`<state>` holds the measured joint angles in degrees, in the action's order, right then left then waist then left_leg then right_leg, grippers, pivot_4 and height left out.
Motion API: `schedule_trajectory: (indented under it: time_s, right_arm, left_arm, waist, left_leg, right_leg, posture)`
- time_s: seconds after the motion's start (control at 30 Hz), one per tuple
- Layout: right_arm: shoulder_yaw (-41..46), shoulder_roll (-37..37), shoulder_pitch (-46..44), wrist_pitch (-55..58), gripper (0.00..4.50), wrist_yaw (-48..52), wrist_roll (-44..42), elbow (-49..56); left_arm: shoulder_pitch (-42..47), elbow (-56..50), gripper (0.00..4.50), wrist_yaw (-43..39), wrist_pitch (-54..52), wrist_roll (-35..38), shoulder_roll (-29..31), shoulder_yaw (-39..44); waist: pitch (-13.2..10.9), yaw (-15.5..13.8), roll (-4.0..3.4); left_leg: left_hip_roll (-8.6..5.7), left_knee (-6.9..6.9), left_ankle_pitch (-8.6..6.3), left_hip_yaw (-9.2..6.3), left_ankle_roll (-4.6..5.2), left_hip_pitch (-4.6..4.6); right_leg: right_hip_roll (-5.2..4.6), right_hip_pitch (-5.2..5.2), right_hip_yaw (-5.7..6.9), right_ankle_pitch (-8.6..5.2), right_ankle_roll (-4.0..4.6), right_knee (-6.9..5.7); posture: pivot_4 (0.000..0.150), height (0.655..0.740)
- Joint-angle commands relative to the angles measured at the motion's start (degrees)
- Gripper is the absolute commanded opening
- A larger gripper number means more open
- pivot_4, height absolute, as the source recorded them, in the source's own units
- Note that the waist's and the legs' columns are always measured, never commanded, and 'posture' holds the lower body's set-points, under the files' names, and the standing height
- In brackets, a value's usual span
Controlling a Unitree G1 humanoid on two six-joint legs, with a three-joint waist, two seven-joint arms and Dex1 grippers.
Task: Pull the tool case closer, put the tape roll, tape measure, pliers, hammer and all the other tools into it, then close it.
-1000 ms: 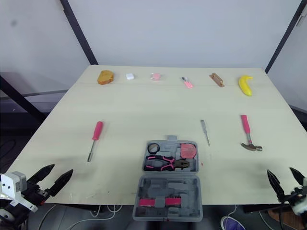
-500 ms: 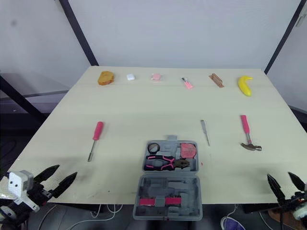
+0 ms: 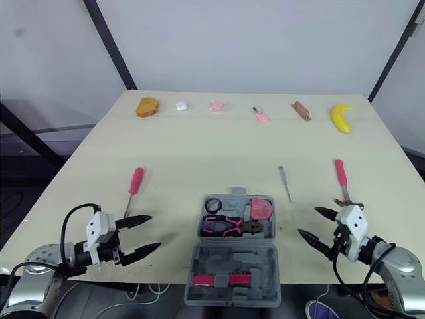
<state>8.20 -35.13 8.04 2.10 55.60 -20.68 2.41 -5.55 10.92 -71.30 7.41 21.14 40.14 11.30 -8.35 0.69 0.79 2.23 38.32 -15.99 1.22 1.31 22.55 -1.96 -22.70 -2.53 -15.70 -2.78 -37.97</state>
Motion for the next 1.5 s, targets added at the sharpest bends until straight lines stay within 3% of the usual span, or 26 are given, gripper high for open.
schedule_trajectory:
  time_s: [0.03,0.1,0.13,0.17,0.23,0.27,0.33,0.73,1.5]
  right_arm:
    - [-5.1,-1.5,-2.6,-2.5,3.66,4.0,3.5,-0.8]
    - [-8.1,-1.9,-4.2,-3.2,2.62,5.7,5.1,-1.4]
    - [-9.1,-2.0,-4.8,-3.3,2.46,6.1,5.7,-1.7]
    - [-10.2,-2.2,-5.4,-3.3,1.72,6.5,6.3,-1.9]
    - [-12.8,-2.7,-6.7,-3.3,1.18,7.4,8.3,-2.6]
    - [-13.7,-2.5,-7.3,-3.3,0.62,7.5,8.9,-2.9]
    - [-15.1,-2.1,-8.7,-3.3,0.0,7.5,9.7,-3.7]
    - [-19.9,-1.9,-12.4,-5.2,0.0,9.0,13.5,-6.5]
    - [-20.0,0.4,-12.4,-2.4,0.0,7.5,12.4,-4.7]
  left_arm:
    - [2.3,2.9,3.74,-2.9,3.4,-2.1,0.3,-3.2]
    - [4.0,6.6,2.73,-4.3,6.2,-3.9,-0.1,-5.1]
    - [4.8,8.3,2.57,-4.5,7.5,-4.7,-0.3,-5.9]
    - [5.6,10.0,1.87,-4.8,8.8,-5.7,-0.3,-6.8]
    - [7.6,14.0,1.34,-4.6,12.0,-7.8,-1.2,-8.6]
    - [8.5,15.3,0.79,-4.6,12.6,-8.1,-1.7,-9.3]
    - [10.0,17.6,0.07,-5.0,14.1,-8.8,-2.4,-10.4]
    - [13.4,19.9,0.07,-6.4,16.0,-10.0,-5.2,-14.6]
    - [17.3,16.2,0.07,-6.0,10.9,-11.4,-7.8,-19.9]
  waist:
    - [0.0,0.0,-0.02]
    - [0.0,0.0,-0.02]
    - [0.0,0.0,-0.02]
    - [0.0,0.0,-0.01]
    - [0.0,0.0,-0.01]
    - [0.0,0.0,-0.01]
    - [0.0,-0.1,-0.01]
    - [0.0,-0.3,-0.01]
    - [0.0,-0.1,-0.01]
  left_leg:
    - [-0.01,0.0,0.0,-0.02,0.0,0.0]
    - [-0.02,0.0,0.0,-0.04,0.0,0.01]
    - [-0.02,0.0,0.0,-0.04,0.0,0.02]
    - [-0.02,0.01,0.0,-0.06,0.0,0.01]
    - [-0.02,0.03,0.0,-0.06,0.0,0.03]
    - [-0.02,0.03,0.0,-0.06,0.0,0.03]
    - [-0.04,0.06,0.0,-0.05,0.0,0.04]
    - [-0.06,0.1,0.0,-0.09,0.0,0.06]
    - [-0.06,0.13,0.01,-0.13,0.0,0.06]
  right_leg:
    - [0.02,0.0,0.02,0.0,0.0,0.0]
    - [0.07,-0.01,0.02,0.0,0.01,-0.05]
    - [0.09,-0.01,0.03,0.0,0.01,-0.05]
    - [0.09,0.0,0.02,0.0,0.01,-0.05]
    - [0.09,-0.01,0.03,0.0,0.01,-0.05]
    - [0.08,-0.01,0.02,0.0,0.0,-0.03]
    - [0.08,0.0,0.04,0.01,0.0,-0.05]
    - [0.05,0.0,0.06,0.02,-0.02,-0.11]
    - [0.07,0.0,0.07,0.02,-0.02,-0.16]
  posture:
    - [0.15,0.74]
    - [0.15,0.74]
    - [0.15,0.74]
    - [0.15,0.74]
    - [0.15,0.74]
    - [0.15,0.74]
    - [0.15,0.74]
    - [0.15,0.74]
    - [0.15,0.74]
